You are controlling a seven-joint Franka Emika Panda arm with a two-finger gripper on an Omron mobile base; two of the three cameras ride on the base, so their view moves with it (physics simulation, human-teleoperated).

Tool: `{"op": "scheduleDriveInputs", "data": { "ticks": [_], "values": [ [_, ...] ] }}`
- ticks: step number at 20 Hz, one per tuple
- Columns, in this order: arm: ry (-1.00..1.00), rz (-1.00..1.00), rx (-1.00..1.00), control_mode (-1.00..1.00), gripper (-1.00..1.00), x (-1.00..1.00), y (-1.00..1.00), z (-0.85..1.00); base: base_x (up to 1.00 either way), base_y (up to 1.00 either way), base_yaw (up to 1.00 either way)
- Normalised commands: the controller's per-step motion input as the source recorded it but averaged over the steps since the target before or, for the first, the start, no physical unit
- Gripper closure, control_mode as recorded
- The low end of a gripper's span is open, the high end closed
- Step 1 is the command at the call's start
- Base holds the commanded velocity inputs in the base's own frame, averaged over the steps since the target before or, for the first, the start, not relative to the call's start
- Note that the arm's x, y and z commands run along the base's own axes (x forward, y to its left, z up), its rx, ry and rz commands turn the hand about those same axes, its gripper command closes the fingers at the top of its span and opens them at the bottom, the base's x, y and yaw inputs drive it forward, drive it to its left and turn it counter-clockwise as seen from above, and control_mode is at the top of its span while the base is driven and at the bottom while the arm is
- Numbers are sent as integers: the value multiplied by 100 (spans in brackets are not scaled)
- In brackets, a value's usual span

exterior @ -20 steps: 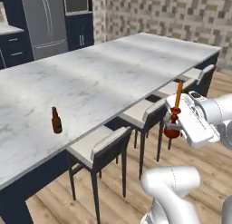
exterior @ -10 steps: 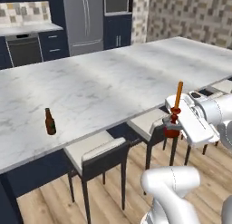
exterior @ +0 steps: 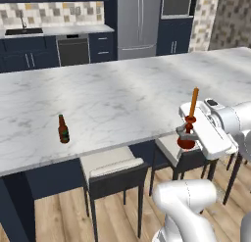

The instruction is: Get the candle and the beer from the cabinet and move them to the dining counter.

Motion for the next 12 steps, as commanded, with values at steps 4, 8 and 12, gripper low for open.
{"op": "scheduleDriveInputs", "data": {
  "ticks": [4, 8, 12],
  "values": [
    [0, 0, 0, 100, 100, 0, 0, 0, 69, -21, 44],
    [0, 0, 0, 100, 100, 0, 0, 0, 66, -13, 36],
    [0, 0, 0, 100, 100, 0, 0, 0, 50, -7, 16]
  ]
}}
